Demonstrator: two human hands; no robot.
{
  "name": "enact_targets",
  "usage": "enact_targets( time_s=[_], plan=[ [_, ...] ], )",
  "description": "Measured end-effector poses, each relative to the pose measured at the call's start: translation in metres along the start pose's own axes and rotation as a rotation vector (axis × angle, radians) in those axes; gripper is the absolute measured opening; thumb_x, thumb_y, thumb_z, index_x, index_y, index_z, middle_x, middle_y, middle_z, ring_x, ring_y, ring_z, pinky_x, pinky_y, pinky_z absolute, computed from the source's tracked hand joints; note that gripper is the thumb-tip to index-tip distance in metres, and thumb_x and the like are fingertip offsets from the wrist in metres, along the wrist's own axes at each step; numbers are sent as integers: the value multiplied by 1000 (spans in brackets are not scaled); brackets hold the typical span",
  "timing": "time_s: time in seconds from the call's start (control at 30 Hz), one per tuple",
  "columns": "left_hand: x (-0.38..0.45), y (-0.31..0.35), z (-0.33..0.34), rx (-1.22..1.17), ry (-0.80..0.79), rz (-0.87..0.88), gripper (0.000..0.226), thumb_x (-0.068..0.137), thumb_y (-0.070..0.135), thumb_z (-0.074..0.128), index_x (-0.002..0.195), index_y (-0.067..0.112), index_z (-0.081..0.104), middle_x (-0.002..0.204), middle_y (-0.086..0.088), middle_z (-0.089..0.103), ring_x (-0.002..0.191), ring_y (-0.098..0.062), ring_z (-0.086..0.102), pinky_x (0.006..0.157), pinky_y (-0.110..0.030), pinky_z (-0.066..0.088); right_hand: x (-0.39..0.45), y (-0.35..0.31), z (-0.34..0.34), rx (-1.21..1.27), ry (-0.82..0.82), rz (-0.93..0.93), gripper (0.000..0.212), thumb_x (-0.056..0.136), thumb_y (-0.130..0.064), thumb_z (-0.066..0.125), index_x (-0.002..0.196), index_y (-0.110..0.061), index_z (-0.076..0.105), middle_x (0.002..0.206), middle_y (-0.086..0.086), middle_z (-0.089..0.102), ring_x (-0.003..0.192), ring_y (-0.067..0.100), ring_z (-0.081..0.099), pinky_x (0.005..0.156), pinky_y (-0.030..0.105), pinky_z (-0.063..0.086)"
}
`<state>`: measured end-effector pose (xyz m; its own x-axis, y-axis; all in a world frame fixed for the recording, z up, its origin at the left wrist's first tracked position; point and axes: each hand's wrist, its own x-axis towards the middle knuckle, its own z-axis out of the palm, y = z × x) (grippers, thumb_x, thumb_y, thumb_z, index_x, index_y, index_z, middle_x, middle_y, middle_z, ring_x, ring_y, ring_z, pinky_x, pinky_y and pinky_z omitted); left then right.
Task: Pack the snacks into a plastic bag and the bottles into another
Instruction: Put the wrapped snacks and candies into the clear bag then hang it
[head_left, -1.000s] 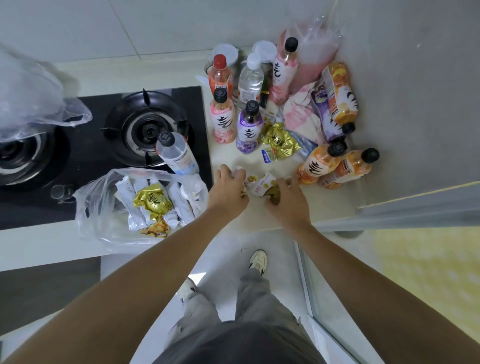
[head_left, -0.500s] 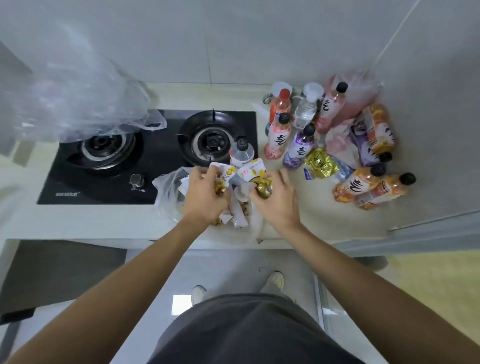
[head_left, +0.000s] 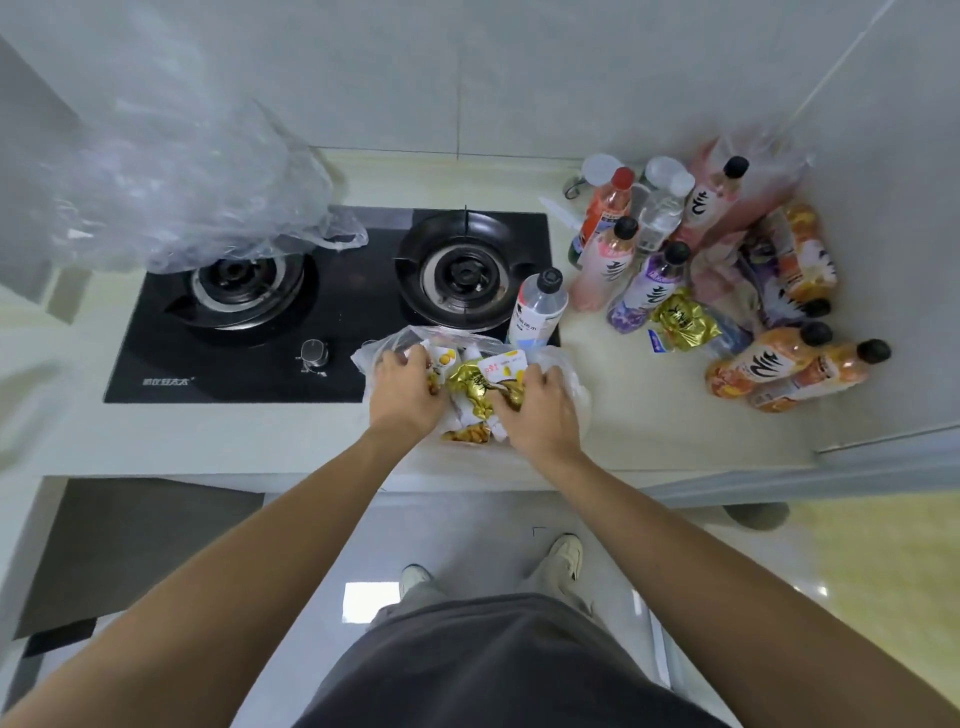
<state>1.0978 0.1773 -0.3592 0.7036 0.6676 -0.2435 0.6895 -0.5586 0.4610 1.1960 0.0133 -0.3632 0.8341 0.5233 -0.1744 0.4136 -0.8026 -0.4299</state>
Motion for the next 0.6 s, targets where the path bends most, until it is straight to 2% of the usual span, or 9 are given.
enact_targets(
  time_s=[0.1,0.17,0.27,0.43,0.53,0.6],
  plan=[
    [8,4,1,61,-46,30,42,87,25,66,125,14,52,133,-17,50,131,-35,38,106,-43,37,7,5,-4,-89,-60,17,54,99,-51,54,129,-5,51,127,20,50,119,40,51,95,45,46],
    [9,9,-1,68,-54,63,49,84,25,66,130,15,51,136,-14,47,133,-34,38,106,-44,39,8,6,-7,-91,-36,-23,46,101,-46,52,123,-6,55,123,19,52,117,39,52,95,43,45],
    [6,21,-3,130,4,157,46,88,31,64,129,17,51,131,-10,49,127,-32,44,101,-46,43,7,7,-16,-56,10,-107,35,99,-38,54,114,-7,60,114,14,58,109,34,58,87,42,48],
    [3,59,-1,86,84,358,37,87,27,64,120,14,54,117,-8,49,110,-28,48,82,-43,51,8,30,-44,17,133,-191,13,94,-20,57,89,-9,62,89,8,61,77,30,62,68,37,46],
    [4,92,5,93,85,452,35,86,24,63,118,12,54,113,-10,51,105,-28,48,83,-41,49,12,57,-67,55,205,-185,7,93,-15,58,86,-13,57,86,4,57,69,24,56,64,36,46],
    [4,116,12,81,78,506,38,86,23,62,121,11,54,115,-10,52,107,-28,49,85,-41,50,17,80,-82,58,220,-156,7,93,-13,58,87,-12,56,86,3,56,70,23,55,64,35,43]
  ],
)
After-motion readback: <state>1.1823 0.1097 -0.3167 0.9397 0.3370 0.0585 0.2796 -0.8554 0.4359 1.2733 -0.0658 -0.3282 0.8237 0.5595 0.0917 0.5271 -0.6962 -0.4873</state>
